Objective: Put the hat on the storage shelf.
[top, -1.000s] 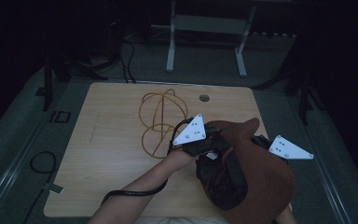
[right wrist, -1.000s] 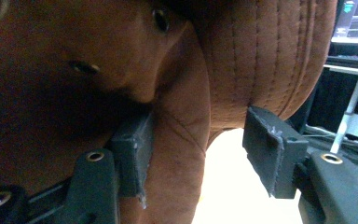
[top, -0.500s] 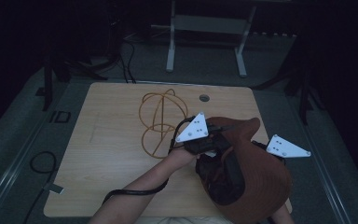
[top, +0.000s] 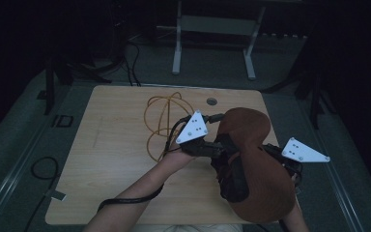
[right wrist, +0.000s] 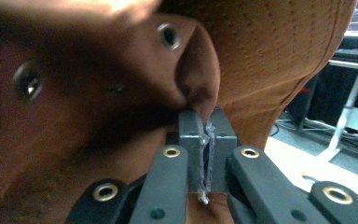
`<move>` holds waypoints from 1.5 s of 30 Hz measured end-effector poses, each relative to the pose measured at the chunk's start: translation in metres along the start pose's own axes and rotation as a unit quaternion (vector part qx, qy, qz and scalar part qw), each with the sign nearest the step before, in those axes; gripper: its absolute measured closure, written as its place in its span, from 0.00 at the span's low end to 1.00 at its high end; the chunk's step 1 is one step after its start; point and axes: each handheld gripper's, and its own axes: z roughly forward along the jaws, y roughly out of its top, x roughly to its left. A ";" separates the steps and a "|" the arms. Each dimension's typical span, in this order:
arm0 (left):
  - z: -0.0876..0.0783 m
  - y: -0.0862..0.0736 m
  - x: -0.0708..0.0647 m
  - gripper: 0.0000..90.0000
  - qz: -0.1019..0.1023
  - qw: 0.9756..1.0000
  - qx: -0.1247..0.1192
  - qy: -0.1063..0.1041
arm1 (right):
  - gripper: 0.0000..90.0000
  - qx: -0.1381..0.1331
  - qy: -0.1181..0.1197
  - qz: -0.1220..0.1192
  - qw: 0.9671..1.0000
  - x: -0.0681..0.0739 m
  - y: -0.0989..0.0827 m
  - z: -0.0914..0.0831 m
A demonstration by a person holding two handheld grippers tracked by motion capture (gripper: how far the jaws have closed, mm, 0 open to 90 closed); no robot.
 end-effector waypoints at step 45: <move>-0.205 -0.127 0.022 0.06 -0.076 0.963 0.098 0.239 | 0.97 -0.049 -0.051 0.040 0.997 -0.065 0.080 0.089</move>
